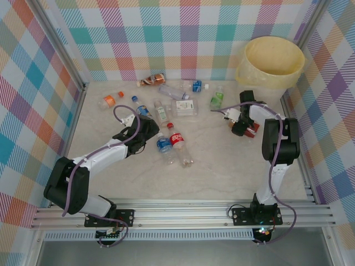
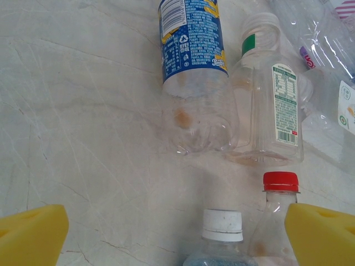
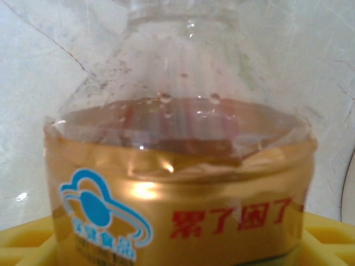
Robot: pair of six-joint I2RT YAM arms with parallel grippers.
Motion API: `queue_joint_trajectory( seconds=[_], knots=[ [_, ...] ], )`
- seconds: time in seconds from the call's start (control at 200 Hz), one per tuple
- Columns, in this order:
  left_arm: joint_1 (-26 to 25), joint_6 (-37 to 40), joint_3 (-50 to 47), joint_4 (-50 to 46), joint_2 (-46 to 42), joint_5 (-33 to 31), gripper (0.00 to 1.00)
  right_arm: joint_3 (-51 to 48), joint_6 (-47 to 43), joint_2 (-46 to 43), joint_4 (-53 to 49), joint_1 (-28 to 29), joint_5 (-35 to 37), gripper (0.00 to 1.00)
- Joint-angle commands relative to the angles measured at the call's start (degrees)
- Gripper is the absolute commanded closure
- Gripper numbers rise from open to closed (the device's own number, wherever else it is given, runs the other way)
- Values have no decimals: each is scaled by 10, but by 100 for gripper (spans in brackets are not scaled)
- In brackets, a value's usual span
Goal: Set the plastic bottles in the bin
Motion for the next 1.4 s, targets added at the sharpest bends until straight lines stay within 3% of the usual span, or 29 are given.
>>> queue_joint_trajectory(
  seconds=[0.0, 0.185, 0.315, 0.53, 0.725, 0.905, 1.065, 1.195, 1.395],
  knots=[
    [7, -8, 10, -11, 5, -13, 0, -18, 25, -20, 11, 1, -50, 33],
    [7, -8, 10, -10, 6, -15, 0, -21, 72, -78, 28, 5, -122, 43],
    [8, -9, 9, -6, 6, -8, 0, -25, 111, -132, 53, 10, -198, 41],
    [7, -7, 6, 6, -2, 6, 0, -26, 249, -208, 140, 10, -319, 44],
    [7, -8, 0, 5, -17, 3, 0, 32, 423, -215, 177, 10, -354, 42],
    [9, -9, -8, 4, -31, -3, 0, 68, 524, -200, 233, 9, -374, 43],
    [12, -8, -11, 2, -39, -7, 0, 114, 608, -189, 283, 8, -336, 43],
    [12, -8, -13, 0, -42, -8, 0, 155, 648, -177, 322, 0, -235, 43],
    [14, -8, -15, -2, -48, -10, 0, 225, 641, -128, 358, -8, -98, 43]
  ],
)
